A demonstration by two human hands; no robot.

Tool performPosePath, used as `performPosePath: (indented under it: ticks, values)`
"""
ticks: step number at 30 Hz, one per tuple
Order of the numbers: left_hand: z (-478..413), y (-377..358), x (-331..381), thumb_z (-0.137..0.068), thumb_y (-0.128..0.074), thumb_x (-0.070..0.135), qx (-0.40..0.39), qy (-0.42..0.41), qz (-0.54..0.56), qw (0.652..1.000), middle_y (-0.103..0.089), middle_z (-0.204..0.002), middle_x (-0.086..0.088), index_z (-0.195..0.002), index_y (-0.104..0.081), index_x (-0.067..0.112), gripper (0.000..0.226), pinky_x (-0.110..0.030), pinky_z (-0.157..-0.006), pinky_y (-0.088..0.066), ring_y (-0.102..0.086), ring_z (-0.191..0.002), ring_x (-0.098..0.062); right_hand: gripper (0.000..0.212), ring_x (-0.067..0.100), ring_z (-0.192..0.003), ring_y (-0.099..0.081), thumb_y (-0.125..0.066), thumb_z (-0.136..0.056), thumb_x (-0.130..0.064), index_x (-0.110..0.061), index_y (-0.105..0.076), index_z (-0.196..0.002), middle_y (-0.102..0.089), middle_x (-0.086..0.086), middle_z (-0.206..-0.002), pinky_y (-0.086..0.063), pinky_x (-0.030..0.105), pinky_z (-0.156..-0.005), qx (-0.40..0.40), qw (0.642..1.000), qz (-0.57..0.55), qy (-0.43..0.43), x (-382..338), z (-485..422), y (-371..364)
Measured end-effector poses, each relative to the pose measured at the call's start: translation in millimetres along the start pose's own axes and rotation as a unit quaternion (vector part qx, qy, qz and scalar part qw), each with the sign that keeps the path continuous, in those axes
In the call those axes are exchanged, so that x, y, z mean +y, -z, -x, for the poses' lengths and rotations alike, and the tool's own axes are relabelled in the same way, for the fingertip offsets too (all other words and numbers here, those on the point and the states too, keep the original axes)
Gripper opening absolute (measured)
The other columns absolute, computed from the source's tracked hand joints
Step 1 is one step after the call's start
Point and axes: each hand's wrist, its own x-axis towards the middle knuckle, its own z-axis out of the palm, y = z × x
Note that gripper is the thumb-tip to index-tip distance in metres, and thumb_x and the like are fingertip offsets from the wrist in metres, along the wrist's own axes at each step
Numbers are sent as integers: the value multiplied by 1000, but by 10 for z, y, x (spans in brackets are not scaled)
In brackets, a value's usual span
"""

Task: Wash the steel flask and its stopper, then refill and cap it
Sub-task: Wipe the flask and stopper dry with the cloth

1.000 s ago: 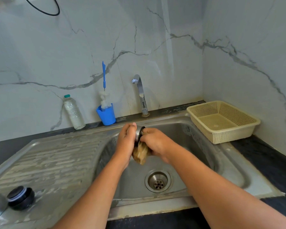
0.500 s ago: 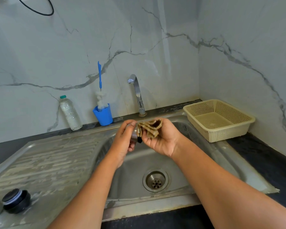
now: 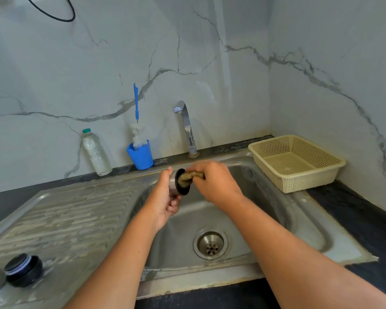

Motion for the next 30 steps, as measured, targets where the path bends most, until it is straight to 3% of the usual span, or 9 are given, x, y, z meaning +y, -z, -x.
performPosePath:
  ticks: [3,5,8,11,13,18,24,28,30]
  values:
    - [-33,6,-21,-102,-49,54,20,-24,15,999,-64,-82,-9,-106,-66,13,45,-23,-49,-38,-48,-58,-12,31,8,-62,-62,-53,-97,-5,-23,-73,-113,-69,-19,-84,-57,23,-59,78,986,-138,-56,19,-1,104]
    - [-41,0,-3,-103,-55,44,23,-36,60,997,-70,-100,-14,-125,-63,10,41,-27,-62,-48,-60,-74,-17,29,13,-59,-65,-49,-100,-6,-23,-69,-111,-72,-12,-81,-55,21,-49,85,968,-214,-98,14,3,135]
    - [-44,-6,14,-99,-66,28,18,-52,146,988,-70,-123,-21,-137,-54,10,44,-30,-74,-60,-70,-102,-27,30,28,-72,-73,-43,-101,-9,-22,-70,-108,-78,-1,-83,-63,43,-62,82,924,-343,-152,-12,-14,126]
    - [-39,-4,28,-97,-69,18,8,-79,222,972,-65,-131,-27,-142,-48,5,51,-33,-81,-64,-71,-115,-34,24,17,-76,-75,-48,-105,-29,-18,-68,-111,-79,-2,-87,-60,29,-61,56,884,-414,-208,53,-43,79]
    - [-44,-8,47,-98,-68,14,9,-104,239,965,-63,-131,-24,-145,-43,12,53,-39,-87,-63,-73,-112,-35,37,22,-87,-76,-54,-101,-49,-17,-69,-112,-79,4,-93,-61,36,-82,37,876,-417,-238,132,-93,3]
    - [21,-67,69,-105,-60,25,-41,-125,154,979,-73,-116,-17,-127,-58,14,25,-41,-92,-61,-75,-107,-29,25,22,-84,-73,-69,-96,-37,-13,-69,-97,-77,11,-92,-59,36,-81,32,903,-376,-204,105,-79,-120]
    - [-4,12,16,-107,-53,31,-60,-156,-39,985,-78,-114,1,-119,-71,18,26,-47,-104,-55,-69,-118,-16,3,16,-90,-71,-67,-96,-32,-29,-68,-95,-73,-4,-94,-61,41,-85,83,941,-285,-162,178,-101,-64]
    - [-7,12,-15,-109,-50,30,-82,-162,-132,975,-75,-123,3,-121,-74,20,28,-50,-108,-52,-66,-124,-13,8,1,-95,-63,-69,-95,-36,-35,-67,-103,-68,-16,-101,-51,20,-77,55,975,-201,-77,204,-79,-62]
    - [-18,18,-19,-109,-51,28,-77,-172,-139,972,-75,-122,3,-118,-75,22,26,-50,-110,-51,-65,-125,-15,10,2,-96,-63,-70,-94,-39,-37,-67,-104,-69,-16,-102,-52,21,-78,49,976,-202,-73,215,-87,-79]
